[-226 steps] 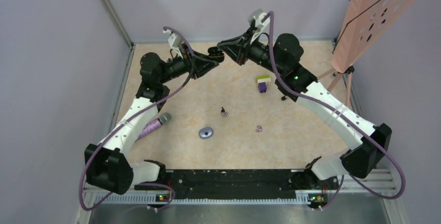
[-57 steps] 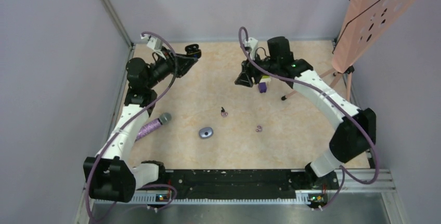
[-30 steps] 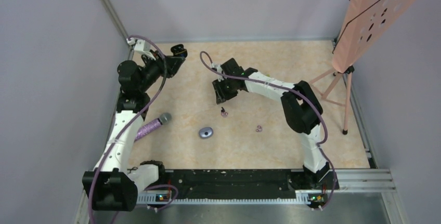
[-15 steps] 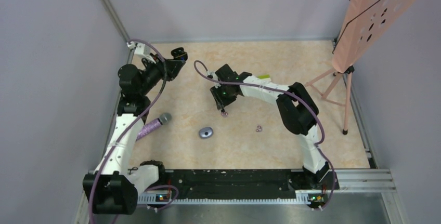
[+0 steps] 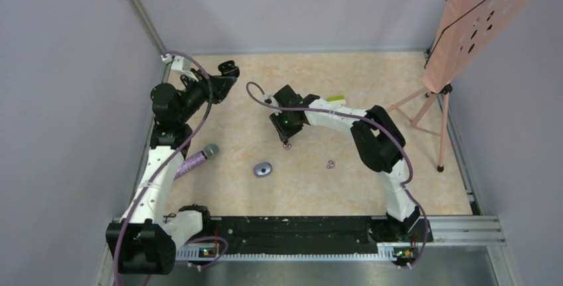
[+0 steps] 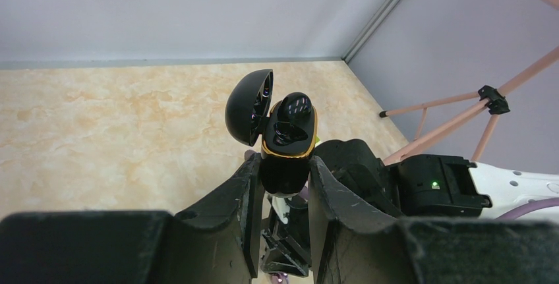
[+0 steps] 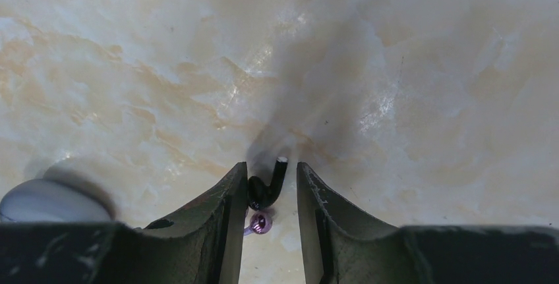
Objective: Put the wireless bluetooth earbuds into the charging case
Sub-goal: Move the earbud to the center of the board.
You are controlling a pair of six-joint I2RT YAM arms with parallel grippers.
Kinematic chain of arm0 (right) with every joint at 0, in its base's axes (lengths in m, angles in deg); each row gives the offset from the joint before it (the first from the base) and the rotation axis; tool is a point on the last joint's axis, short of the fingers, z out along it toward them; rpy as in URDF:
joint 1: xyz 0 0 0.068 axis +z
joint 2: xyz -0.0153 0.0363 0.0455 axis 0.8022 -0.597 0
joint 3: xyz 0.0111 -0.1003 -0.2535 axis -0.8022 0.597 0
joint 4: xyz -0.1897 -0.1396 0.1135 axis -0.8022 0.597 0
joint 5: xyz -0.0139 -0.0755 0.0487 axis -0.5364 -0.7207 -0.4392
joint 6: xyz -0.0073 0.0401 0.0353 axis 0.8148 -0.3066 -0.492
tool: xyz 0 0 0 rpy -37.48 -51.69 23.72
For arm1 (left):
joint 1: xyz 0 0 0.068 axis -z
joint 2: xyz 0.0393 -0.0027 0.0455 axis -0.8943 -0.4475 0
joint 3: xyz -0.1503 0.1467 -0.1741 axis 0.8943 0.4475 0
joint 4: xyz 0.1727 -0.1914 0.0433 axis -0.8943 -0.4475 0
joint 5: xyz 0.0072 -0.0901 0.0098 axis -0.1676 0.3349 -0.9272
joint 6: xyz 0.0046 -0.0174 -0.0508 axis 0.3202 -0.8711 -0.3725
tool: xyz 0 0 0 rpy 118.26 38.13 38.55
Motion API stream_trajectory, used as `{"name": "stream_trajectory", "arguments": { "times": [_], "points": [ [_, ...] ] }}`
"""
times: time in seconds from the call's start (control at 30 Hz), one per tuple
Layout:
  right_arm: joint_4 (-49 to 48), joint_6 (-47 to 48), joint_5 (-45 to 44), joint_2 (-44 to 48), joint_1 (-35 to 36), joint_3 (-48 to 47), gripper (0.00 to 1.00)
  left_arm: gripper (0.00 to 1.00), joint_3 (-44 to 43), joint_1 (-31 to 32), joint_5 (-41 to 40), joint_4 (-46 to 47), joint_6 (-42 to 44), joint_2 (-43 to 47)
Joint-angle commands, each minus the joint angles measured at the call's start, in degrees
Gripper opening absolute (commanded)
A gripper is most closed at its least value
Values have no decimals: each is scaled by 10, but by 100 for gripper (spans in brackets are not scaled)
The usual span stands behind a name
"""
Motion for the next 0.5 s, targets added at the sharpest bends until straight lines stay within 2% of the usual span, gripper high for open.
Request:
{"name": "stream_trajectory", "arguments": {
  "times": [0.0, 0.17, 0.27, 0.47],
  "points": [
    [3, 15, -18, 2, 9, 16, 33, 0, 4, -3, 0, 41, -9, 12],
    [2, 38, -13, 15, 10, 35, 32, 0, 7, -3, 4, 51, -16, 8],
    [6, 56, -8, 34, 9, 47, 25, 0, 9, -3, 7, 57, -22, 6],
    [36, 141, 2, 65, 9, 69, 20, 0, 15, -3, 10, 73, -31, 1]
  ]
}}
